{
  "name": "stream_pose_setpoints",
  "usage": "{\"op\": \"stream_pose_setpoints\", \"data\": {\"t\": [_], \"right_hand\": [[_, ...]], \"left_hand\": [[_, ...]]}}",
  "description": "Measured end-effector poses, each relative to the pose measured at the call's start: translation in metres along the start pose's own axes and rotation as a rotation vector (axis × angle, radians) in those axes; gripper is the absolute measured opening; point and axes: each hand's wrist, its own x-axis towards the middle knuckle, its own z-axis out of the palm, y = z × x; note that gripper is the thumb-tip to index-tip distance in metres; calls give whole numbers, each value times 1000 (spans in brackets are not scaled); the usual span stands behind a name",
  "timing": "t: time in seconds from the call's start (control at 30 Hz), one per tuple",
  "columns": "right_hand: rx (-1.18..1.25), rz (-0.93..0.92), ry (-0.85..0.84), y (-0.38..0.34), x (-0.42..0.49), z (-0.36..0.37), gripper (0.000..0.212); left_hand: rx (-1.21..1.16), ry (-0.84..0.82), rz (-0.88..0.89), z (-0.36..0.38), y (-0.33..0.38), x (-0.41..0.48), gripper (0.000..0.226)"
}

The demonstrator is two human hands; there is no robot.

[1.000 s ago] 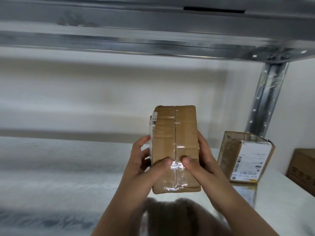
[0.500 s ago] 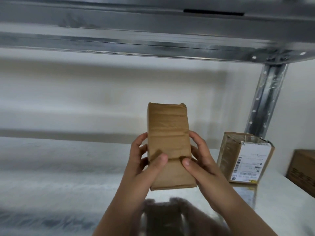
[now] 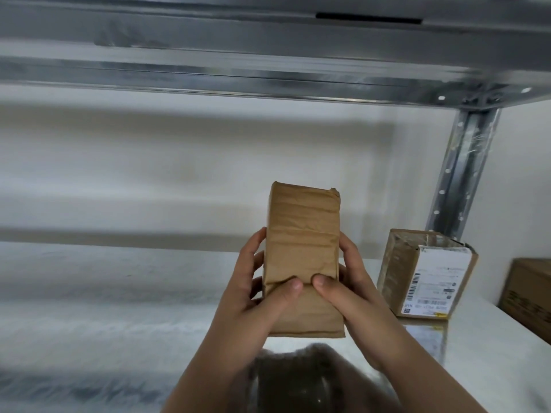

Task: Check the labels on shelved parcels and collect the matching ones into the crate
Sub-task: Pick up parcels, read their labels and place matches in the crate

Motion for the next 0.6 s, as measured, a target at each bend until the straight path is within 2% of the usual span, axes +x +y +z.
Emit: {"op": "stream_pose_setpoints", "data": {"t": [0.1, 0.23, 0.37, 0.53, 0.6], "right_hand": [[-57, -4, 34, -2, -2, 0, 88], [-67, -18, 120, -7, -1, -3, 58], [-49, -75, 151, -2, 0, -5, 45], [50, -55, 29, -4, -2, -5, 55], [45, -58, -17, -4, -3, -4, 65]], "left_hand": [[-4, 16, 7, 1, 3, 1, 70], [-15, 305, 4, -4, -1, 6, 45], [-23, 277, -27, -3, 3, 5, 30], [-162, 111, -121, -1, 10, -2, 58], [-151, 71, -143, 0, 8, -2, 79]]}}
